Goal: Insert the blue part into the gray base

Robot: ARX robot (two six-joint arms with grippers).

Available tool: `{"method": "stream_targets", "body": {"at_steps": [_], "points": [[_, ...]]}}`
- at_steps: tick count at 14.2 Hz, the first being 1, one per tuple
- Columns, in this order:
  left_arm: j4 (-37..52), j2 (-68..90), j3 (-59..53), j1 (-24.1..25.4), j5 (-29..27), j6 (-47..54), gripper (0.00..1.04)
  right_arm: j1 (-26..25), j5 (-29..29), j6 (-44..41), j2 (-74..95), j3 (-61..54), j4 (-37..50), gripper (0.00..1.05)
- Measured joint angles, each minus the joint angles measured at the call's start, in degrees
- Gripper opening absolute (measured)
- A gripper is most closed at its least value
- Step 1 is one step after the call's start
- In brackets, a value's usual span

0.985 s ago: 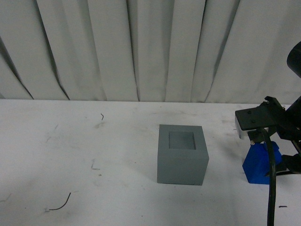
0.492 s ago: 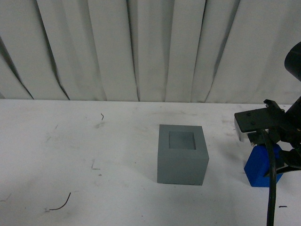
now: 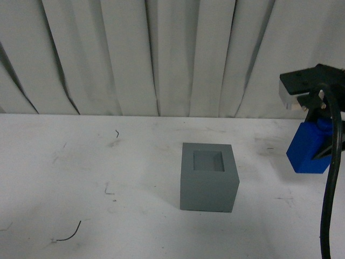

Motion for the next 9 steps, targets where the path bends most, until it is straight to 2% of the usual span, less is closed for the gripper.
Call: {"method": "stream_targets", "body": {"at_steps": [3, 9], "points": [[0.0, 0.0, 0.0, 0.0, 0.0, 0.0, 0.98, 3.7, -0.7, 0.6, -0.7, 2.6, -4.4, 0.47], [0.0, 0.0, 0.0, 0.0, 0.0, 0.0, 0.98, 14.1, -1.6, 8.3, 0.7, 9.4, -7.4, 0.47]]}}
